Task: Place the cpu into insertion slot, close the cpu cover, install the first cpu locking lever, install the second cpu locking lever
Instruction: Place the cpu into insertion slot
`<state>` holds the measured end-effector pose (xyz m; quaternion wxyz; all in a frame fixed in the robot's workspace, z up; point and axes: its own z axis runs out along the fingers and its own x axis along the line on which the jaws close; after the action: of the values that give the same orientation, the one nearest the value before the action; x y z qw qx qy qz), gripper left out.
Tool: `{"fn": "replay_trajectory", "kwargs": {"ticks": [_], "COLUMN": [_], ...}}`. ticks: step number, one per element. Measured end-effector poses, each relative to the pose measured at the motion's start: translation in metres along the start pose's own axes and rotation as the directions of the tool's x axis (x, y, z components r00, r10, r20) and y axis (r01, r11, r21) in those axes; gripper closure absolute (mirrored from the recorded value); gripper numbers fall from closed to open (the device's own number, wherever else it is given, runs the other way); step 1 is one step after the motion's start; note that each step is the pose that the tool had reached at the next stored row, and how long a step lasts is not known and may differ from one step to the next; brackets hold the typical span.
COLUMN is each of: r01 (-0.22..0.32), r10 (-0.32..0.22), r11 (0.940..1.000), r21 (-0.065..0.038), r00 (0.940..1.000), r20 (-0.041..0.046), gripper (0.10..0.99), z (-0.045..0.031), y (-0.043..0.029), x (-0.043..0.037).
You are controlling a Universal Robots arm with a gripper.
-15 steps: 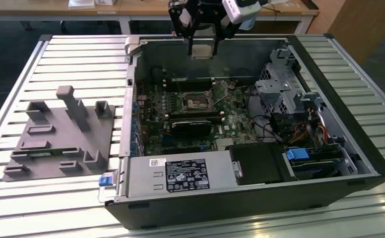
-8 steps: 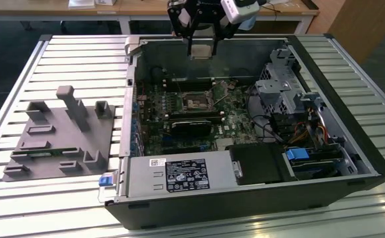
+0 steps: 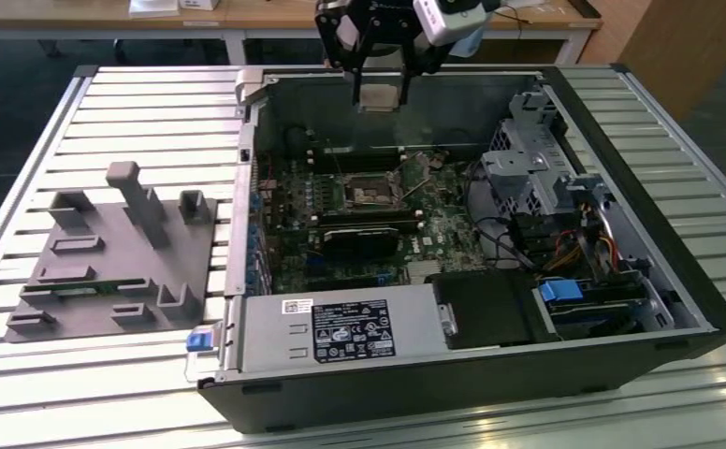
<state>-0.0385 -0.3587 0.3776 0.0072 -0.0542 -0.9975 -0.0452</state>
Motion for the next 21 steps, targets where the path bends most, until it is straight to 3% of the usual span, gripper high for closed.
{"fn": "replay_trajectory", "kwargs": {"ticks": [6, 12, 17, 21], "r01": [-0.055, -0.124, -0.183, -0.238], "r10": [0.055, 0.124, 0.183, 0.238], "r11": [0.9985, 0.9923, 0.9831, 0.9712], "r21": [-0.001, -0.001, -0.003, -0.005], "r00": [0.9985, 0.9922, 0.9829, 0.971], "r20": [0.0049, 0.0113, 0.0165, 0.0213], "gripper": [0.549, 0.549, 0.549, 0.549], "z": [0.0002, 0.0011, 0.0019, 0.0026], "y": [0.0001, -0.0001, -0.0002, -0.0003], "x": [0.0006, 0.0011, 0.0018, 0.0018]}}
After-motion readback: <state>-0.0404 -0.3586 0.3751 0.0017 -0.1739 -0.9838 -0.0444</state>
